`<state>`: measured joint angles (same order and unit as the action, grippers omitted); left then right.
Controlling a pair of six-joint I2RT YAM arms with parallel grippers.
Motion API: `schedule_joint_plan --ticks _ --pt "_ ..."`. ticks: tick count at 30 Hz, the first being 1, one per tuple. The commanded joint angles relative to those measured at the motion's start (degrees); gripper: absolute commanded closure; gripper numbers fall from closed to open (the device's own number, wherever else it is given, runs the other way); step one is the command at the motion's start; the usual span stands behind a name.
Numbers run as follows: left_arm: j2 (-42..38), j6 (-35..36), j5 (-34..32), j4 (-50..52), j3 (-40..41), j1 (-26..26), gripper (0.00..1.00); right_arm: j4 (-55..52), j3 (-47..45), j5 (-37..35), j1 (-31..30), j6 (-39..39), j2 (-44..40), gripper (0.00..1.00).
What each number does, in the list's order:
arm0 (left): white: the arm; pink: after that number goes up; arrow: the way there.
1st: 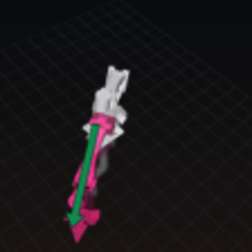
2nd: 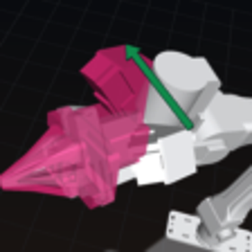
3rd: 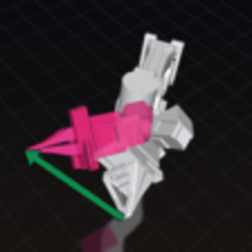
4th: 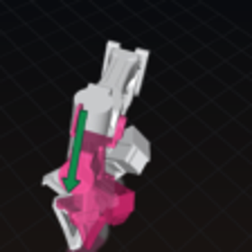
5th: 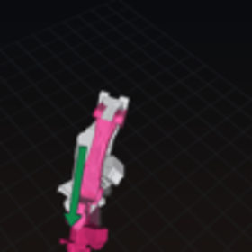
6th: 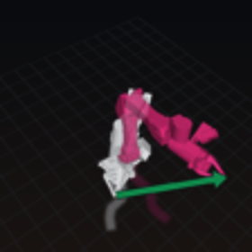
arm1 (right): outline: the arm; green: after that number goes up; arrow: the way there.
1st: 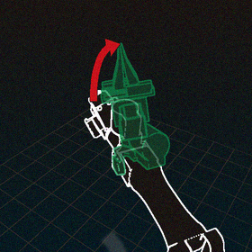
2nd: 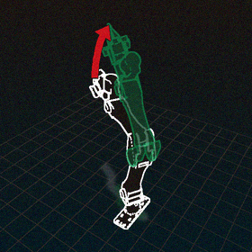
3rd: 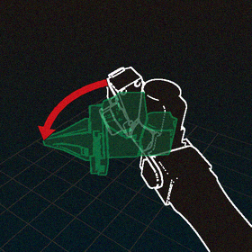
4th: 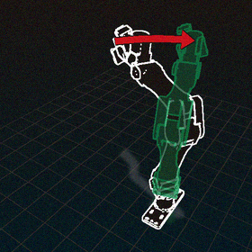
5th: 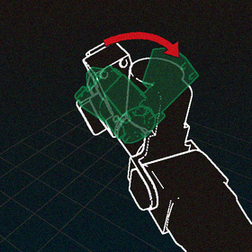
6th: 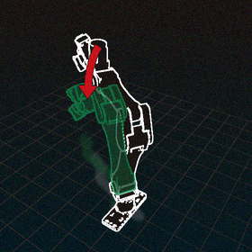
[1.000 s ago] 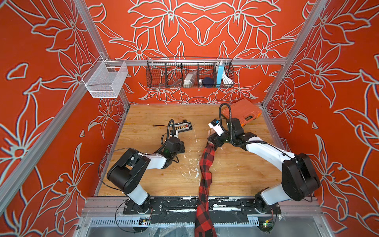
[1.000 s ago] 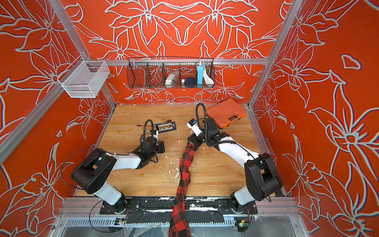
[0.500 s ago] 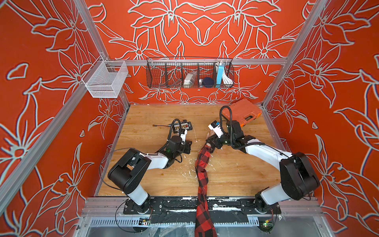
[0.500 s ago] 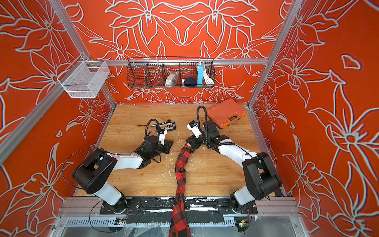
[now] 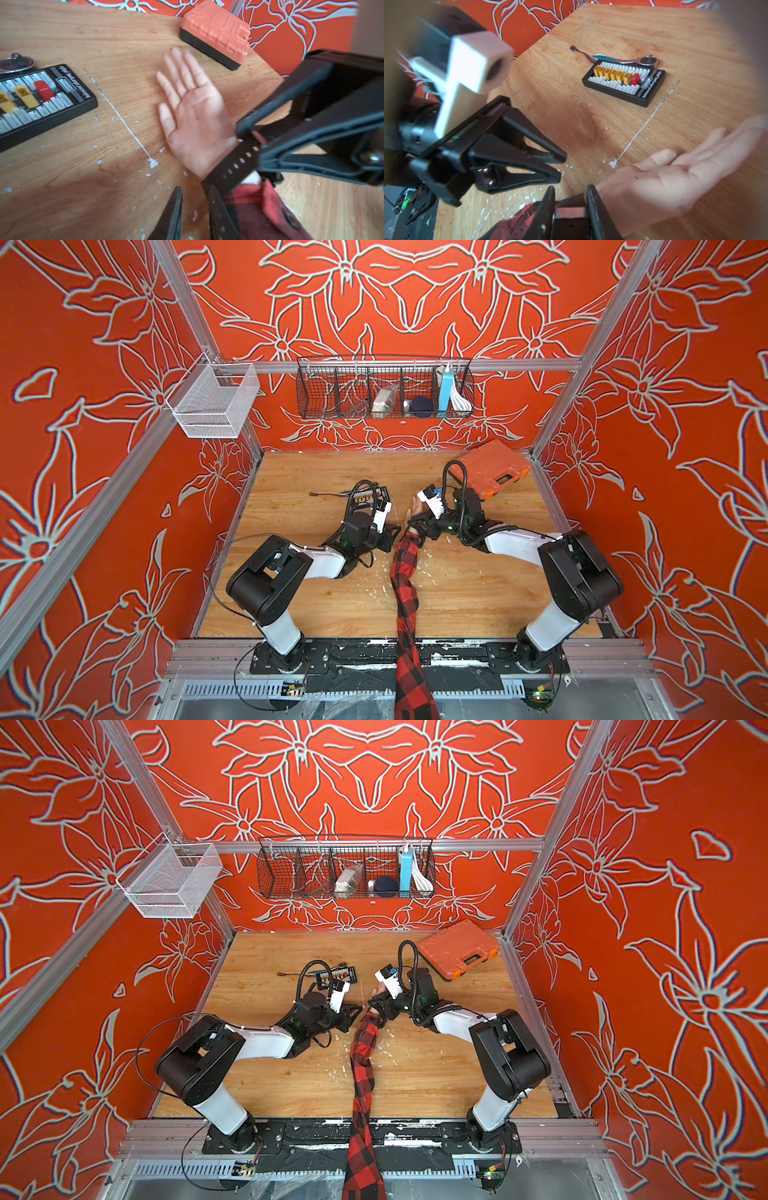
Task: Take off the watch
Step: Untie the watch from the hand.
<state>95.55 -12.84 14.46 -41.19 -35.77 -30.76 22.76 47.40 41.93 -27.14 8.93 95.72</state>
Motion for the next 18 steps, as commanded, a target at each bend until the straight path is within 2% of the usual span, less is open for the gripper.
schedule_joint_plan --ticks 1,15,18 --pt "0.58 2.32 0.97 -0.34 -0.22 -0.99 0.75 6.89 -0.37 -0.07 -0.25 2.84 0.2 1.0" --pt "6.29 0.65 1.67 -1.99 -3.43 -2.51 0.71 5.61 -0.29 -1.15 -0.29 4.87 2.43 1.0" --pt "6.79 0.53 3.98 -3.58 -3.57 -2.6 0.68 5.79 -0.02 -0.89 -0.29 5.31 3.04 1.0"
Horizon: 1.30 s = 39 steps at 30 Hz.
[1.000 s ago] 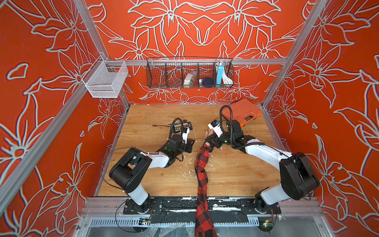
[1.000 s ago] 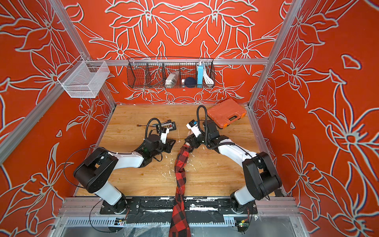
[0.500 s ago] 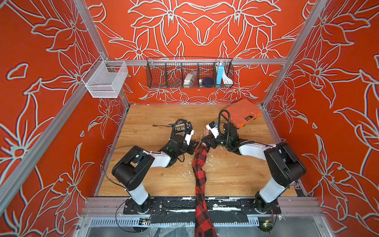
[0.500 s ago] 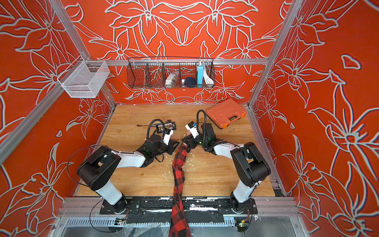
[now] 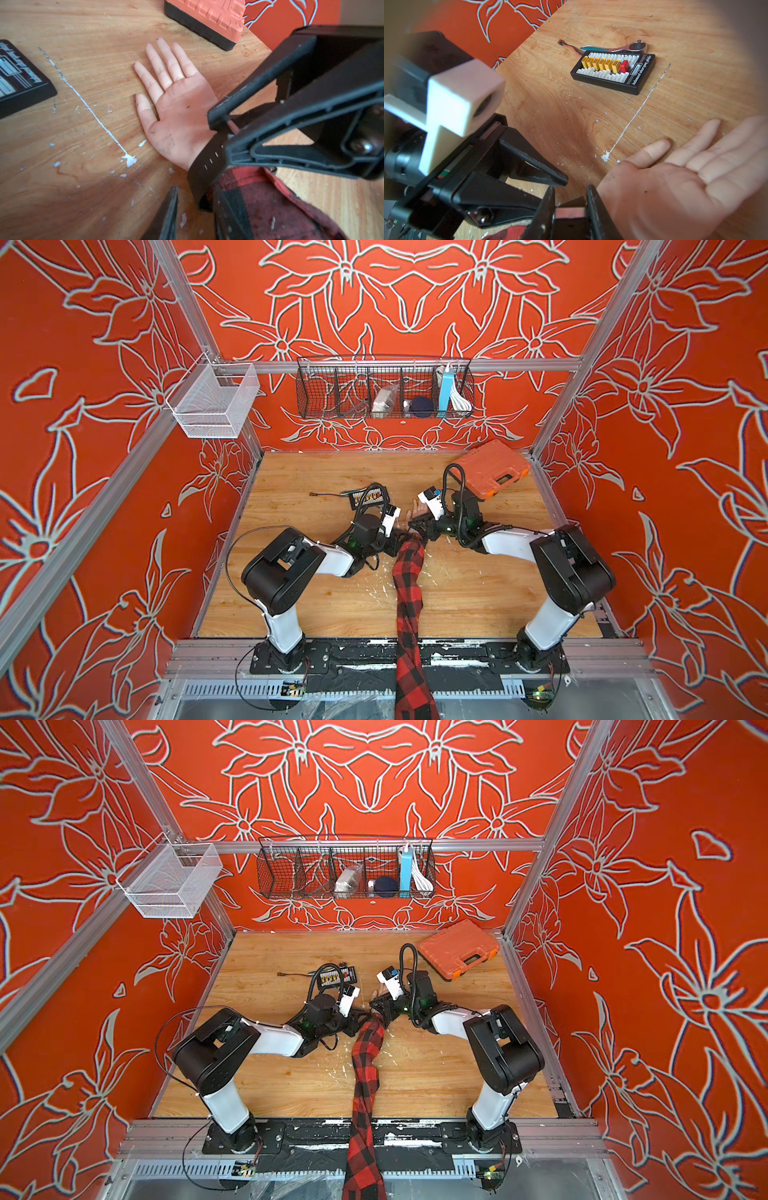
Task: Take off the watch
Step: Untie the watch from the hand.
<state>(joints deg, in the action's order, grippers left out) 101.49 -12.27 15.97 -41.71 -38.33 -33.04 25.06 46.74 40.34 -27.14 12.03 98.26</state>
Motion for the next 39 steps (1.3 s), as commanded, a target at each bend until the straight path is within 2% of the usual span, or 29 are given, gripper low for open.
schedule_joint_plan --ticks 1,5,9,11,14,28,36,39 --pt "0.82 -0.11 2.9 -3.1 -1.2 -0.34 0.68 3.5 0.71 0.7 -0.26 2.31 0.61 1.0" --pt "0.54 -0.36 3.27 -3.8 -0.76 -0.45 0.67 3.1 1.07 0.29 -0.28 2.36 1.14 1.0" --pt "-3.45 0.42 -5.62 -0.07 1.25 -0.72 0.67 2.19 1.42 0.09 -0.28 2.1 1.23 1.0" --pt "-4.83 1.25 -6.77 -0.42 2.39 -0.72 0.67 2.33 1.51 0.35 -0.28 2.23 1.28 1.0" --pt "-4.69 1.65 -6.1 1.56 1.05 -0.78 0.67 2.83 1.73 1.04 -0.27 3.01 1.58 1.0" --pt "3.93 -0.82 -2.14 -1.79 -4.28 -1.7 0.66 2.34 3.1 1.59 -0.26 4.31 1.06 1.0" --pt "-0.09 -0.66 -5.57 -3.11 0.17 -1.77 0.67 0.06 3.75 0.28 -0.28 3.23 1.23 1.0" --pt "-1.24 -0.49 -4.89 -3.26 1.0 -1.77 0.67 0.24 3.71 0.47 -0.29 3.52 1.39 1.0"
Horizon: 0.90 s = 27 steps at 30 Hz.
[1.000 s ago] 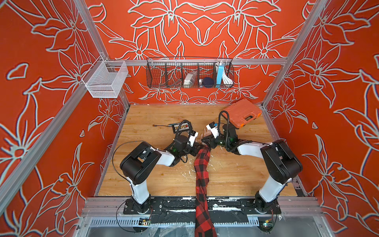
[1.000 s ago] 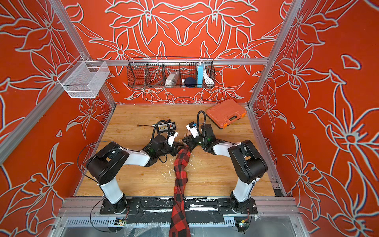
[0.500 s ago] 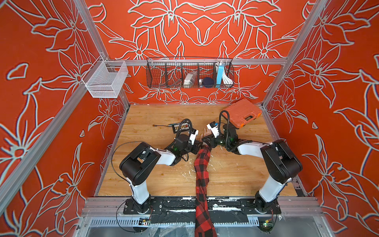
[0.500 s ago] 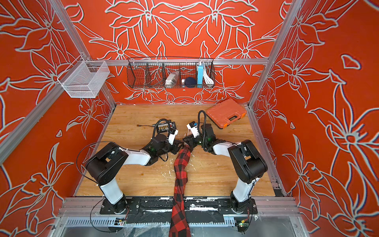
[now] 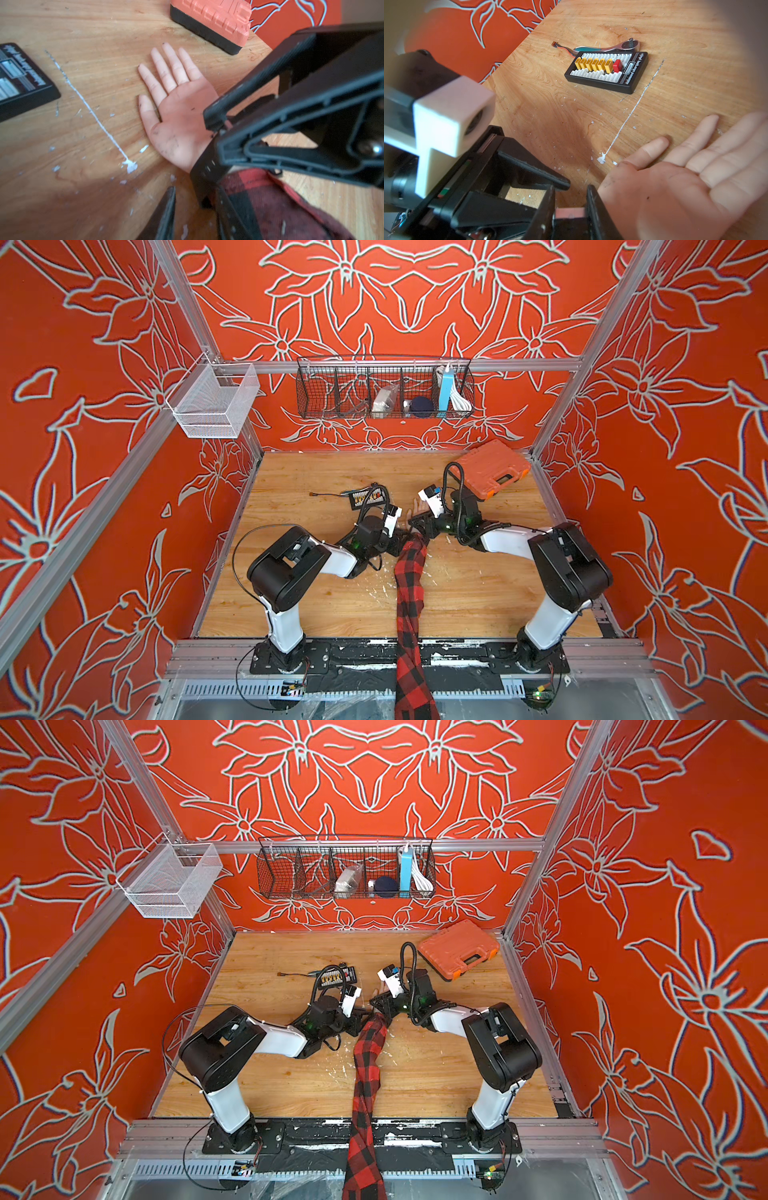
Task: Take off the watch
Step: Untie the watch from the hand.
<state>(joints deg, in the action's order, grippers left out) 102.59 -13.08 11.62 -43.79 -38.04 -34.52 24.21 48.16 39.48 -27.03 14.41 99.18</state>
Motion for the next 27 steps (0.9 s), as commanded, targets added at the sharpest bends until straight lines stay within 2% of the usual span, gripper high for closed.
schedule_joint_plan --ticks 1,14,18,22,27 --pt "-2.54 -0.05 -0.3 -1.65 0.95 -0.3 0.67 1.19 2.29 1.29 -0.37 1.22 0.47 1.0" --pt "1.68 -2.21 2.48 -4.08 -2.4 -1.01 0.64 0.63 2.73 2.22 -0.47 1.59 -0.04 1.0" --pt "1.85 -2.1 0.67 -2.0 -3.3 -1.09 0.65 0.66 2.73 2.35 -0.57 1.9 0.01 1.0" --pt "3.18 -1.61 -2.38 0.78 -4.99 -1.03 0.7 1.46 2.74 2.74 -0.66 2.84 -0.13 1.0" --pt "3.73 -1.76 -6.73 2.35 -5.14 -1.08 0.9 0.72 2.99 2.75 -0.68 2.74 -0.65 1.0"
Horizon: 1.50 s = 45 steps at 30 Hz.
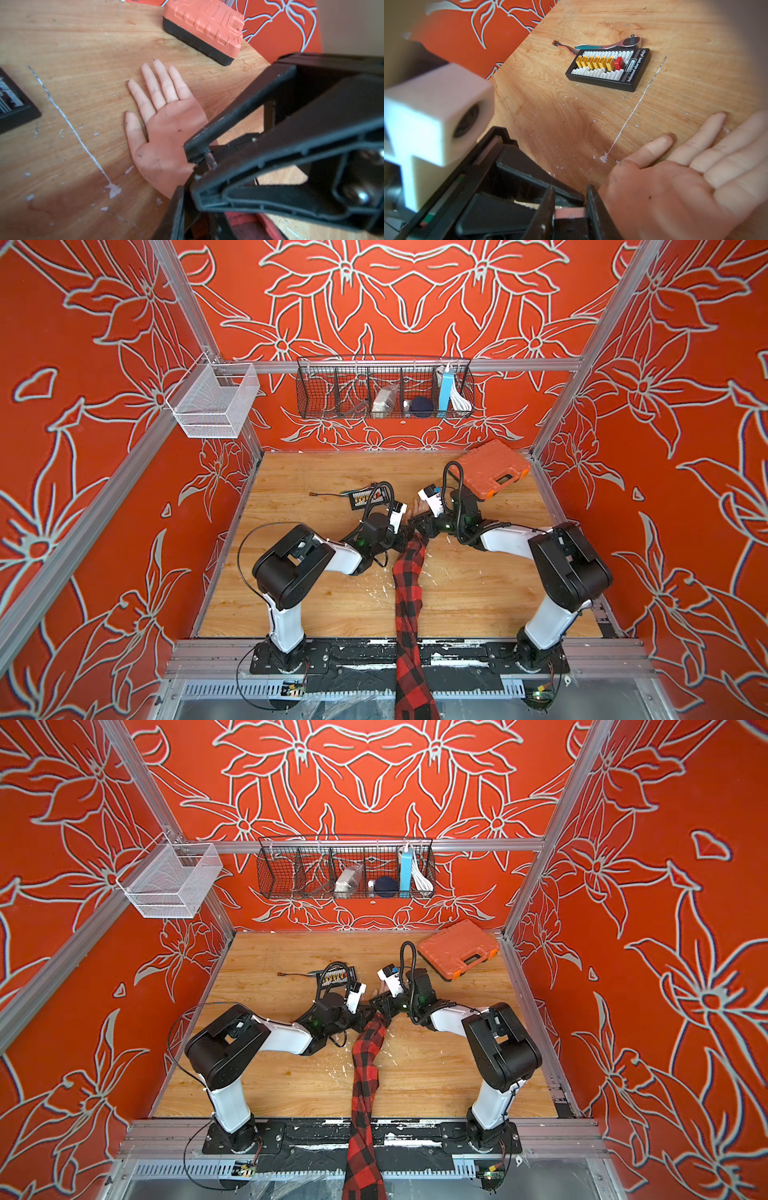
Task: Take off the watch
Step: Untie the watch from the hand.
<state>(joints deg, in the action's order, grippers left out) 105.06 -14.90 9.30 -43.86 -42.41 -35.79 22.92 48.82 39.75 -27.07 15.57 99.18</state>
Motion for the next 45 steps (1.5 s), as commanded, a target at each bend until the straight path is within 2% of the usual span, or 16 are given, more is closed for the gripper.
schedule_joint_plan --ticks 1,2,11,19,34,41,42,45 --pt "1.04 0.07 -5.38 3.06 -0.76 0.18 0.95 1.68 2.42 2.45 -0.62 1.28 -0.81 1.0" --pt "0.82 0.13 -6.38 3.61 -0.58 0.15 1.0 1.38 2.36 2.2 -0.62 1.01 -1.06 1.0" --pt "-1.46 0.3 -12.9 6.02 1.65 0.28 1.0 -6.04 1.44 -2.53 -0.53 -4.59 -6.58 1.0" --pt "-2.89 -0.46 -15.58 7.51 3.15 0.94 1.0 -10.41 -1.53 -6.8 -0.05 -9.02 -12.23 1.0" --pt "-4.22 -2.22 -15.45 8.41 5.16 3.3 1.0 -10.44 -5.9 -10.2 0.53 -10.65 -16.37 1.0" --pt "-5.31 -2.2 -14.28 7.25 5.94 3.43 1.0 -9.22 -6.13 -8.5 0.53 -9.59 -15.59 1.0" --pt "-5.76 -2.09 -14.1 7.06 6.15 3.44 1.0 -9.05 -6.35 -8.59 0.58 -9.4 -15.74 0.99" --pt "-7.37 -1.61 -13.51 7.69 6.03 3.45 1.0 -9.33 -6.41 -8.89 0.52 -9.07 -15.96 0.82"
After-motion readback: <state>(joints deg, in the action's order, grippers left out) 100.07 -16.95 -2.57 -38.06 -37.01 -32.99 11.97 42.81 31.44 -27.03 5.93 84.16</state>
